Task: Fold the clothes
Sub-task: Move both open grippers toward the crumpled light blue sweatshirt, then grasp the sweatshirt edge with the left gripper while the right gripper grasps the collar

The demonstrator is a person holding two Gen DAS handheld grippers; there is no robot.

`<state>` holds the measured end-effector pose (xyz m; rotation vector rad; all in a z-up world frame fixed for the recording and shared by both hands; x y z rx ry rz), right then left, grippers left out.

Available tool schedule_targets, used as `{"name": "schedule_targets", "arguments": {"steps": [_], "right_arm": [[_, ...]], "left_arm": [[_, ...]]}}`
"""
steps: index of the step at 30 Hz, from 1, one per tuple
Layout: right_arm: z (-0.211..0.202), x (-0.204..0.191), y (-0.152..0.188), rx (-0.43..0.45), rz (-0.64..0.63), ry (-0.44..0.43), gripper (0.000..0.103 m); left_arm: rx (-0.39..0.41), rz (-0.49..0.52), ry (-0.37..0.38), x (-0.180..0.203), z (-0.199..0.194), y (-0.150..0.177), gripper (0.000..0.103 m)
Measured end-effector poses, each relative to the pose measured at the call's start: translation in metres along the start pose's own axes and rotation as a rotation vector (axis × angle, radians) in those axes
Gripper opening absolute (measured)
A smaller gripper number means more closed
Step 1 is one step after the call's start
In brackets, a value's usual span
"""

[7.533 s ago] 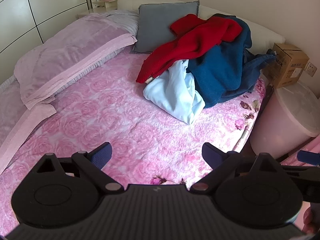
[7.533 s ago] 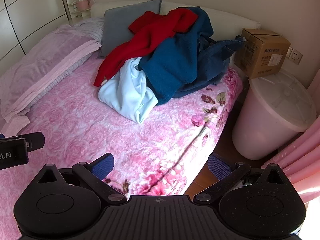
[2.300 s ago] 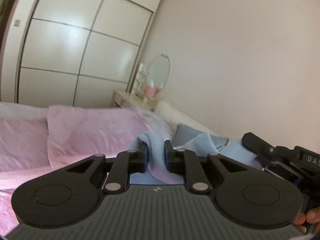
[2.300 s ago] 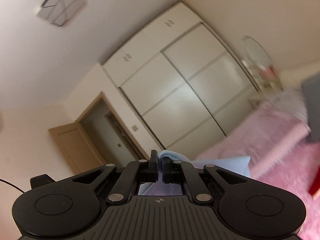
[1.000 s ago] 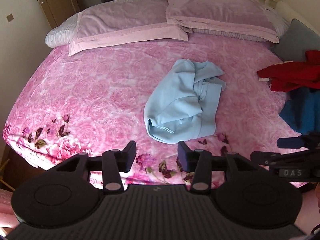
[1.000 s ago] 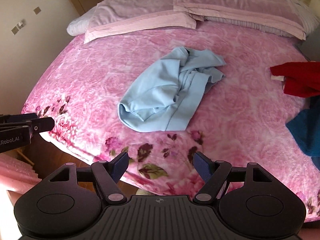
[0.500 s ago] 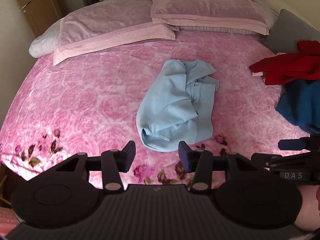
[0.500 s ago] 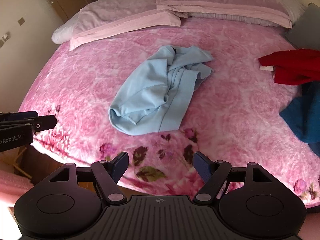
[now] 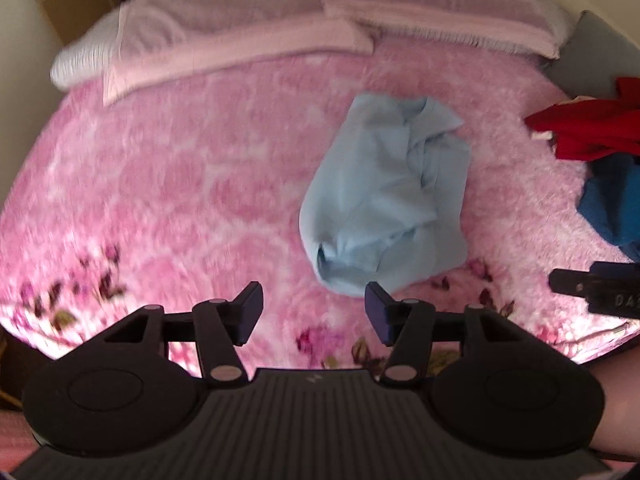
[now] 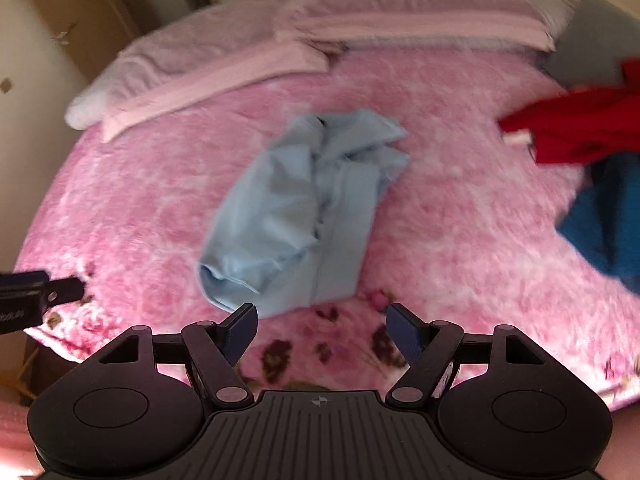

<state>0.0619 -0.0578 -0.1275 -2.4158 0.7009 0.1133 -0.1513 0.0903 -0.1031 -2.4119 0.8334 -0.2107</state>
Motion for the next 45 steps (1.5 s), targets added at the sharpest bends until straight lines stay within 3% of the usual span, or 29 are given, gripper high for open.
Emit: {"name": "schedule_targets", "arguments": {"steps": [10,17,22,26,29,30,31,32,33,35,37,45], "right_arm": [[0.056,0.05,0.009,-0.098,0.045,0.082,0.075],[0.12,0.095,-0.014,-0.149,-0.006,0.089,0.075],[0.168,0.126,-0.04,-0.163,-0.069,0.096,0.075],[0.194,0.14,-0.058,-0.155,-0.108,0.1,0.075],[0.211,0.152,-0.063,-0.166,-0.098,0.104,0.075],[0.216,0.156,-0.063,-0.174,-0.093,0.106,0.075],[0.221,0.159,-0.063,-0.183,-0.089,0.107,0.075],[0.225,0.161,-0.063,-0.192,-0.088,0.108,0.075],[0.228,0.163,-0.063,-0.2,-0.092,0.109,0.075],[0.234,0.163,-0.065,-0.214,-0.107,0.104,0.075],[0.238,0.158,-0.071,-0.229,-0.132,0.097,0.075],[0.244,0.118,-0.107,-0.249,-0.275,0.047,0.074]], "left_arm": [[-0.084,-0.005,0.058,0.03,0.077,0.018,0.053],[-0.087,-0.05,0.039,0.07,0.147,0.001,0.056],[-0.083,-0.029,0.03,0.099,0.197,-0.011,0.056],[-0.056,-0.105,0.1,0.118,0.222,-0.025,0.061],[-0.071,-0.161,0.091,0.125,0.242,-0.027,0.063],[-0.077,-0.175,0.087,0.125,0.249,-0.026,0.056],[-0.086,-0.192,0.091,0.124,0.256,-0.024,0.034],[-0.105,-0.217,0.111,0.121,0.262,-0.021,0.019],[-0.11,-0.25,0.134,0.116,0.262,-0.02,0.011],[-0.077,-0.3,0.126,0.1,0.252,-0.019,0.007],[-0.033,-0.304,0.071,0.078,0.236,-0.02,0.006],[0.077,-0.209,-0.295,-0.046,0.185,-0.041,0.006]]}}
Point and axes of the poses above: each gripper's, at about its wrist camera, not at the fingertips, and z roughly the way its jaws point, x to its right, y to its underside, the point moved 4 cm from there along z, roughly the way its jaws point, and after that the axes turned 8 degrees about x, right-handed, at the moved point
